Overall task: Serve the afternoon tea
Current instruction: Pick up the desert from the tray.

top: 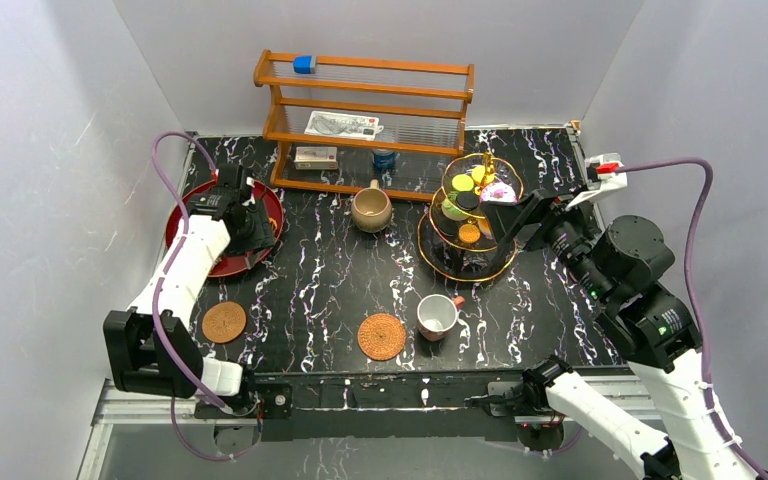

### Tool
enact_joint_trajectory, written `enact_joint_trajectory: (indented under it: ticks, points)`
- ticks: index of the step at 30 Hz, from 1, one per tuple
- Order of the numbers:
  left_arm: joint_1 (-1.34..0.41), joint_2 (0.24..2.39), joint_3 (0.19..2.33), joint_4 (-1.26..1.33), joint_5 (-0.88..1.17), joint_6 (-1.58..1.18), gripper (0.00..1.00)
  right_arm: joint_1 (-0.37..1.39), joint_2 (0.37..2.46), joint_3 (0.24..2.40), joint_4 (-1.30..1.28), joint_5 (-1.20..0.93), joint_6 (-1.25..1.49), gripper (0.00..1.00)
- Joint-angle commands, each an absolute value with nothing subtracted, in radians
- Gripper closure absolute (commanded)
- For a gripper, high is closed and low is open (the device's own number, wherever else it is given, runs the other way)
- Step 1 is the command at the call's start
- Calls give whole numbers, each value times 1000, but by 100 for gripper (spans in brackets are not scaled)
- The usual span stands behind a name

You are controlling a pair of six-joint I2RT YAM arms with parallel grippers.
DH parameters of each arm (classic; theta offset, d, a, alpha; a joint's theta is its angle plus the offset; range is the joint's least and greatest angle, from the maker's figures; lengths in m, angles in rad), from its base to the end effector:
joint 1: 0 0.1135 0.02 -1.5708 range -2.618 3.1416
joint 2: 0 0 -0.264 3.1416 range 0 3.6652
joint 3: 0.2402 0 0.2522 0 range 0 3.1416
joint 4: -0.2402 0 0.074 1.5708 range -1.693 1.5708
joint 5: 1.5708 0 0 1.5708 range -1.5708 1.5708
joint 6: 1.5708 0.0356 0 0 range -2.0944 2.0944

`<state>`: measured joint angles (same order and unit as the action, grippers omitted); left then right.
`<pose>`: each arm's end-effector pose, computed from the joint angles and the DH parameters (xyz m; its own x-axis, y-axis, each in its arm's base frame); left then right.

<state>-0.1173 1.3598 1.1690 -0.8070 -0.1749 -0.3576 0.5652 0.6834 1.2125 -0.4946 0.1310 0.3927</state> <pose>0.2746 -0.0261 0.2925 -0.7893 -0.2541 -0.5590 -0.2719 0.9609 -0.0528 0.0917 0.0527 0.4594 -0.1341 0.3642 -0.9216 -0.3999 0.8310 0.3866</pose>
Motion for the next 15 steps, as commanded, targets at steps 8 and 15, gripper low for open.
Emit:
enact_joint_trajectory:
  ticks: [8, 15]
  points:
    - [-103, 1417, 1171, -722, -212, -356, 48, 569, 687, 1216, -425, 135, 386, 1]
    - [-103, 1447, 1180, -685, -226, -351, 50, 569, 692, 1223, -432, 142, 384, 1]
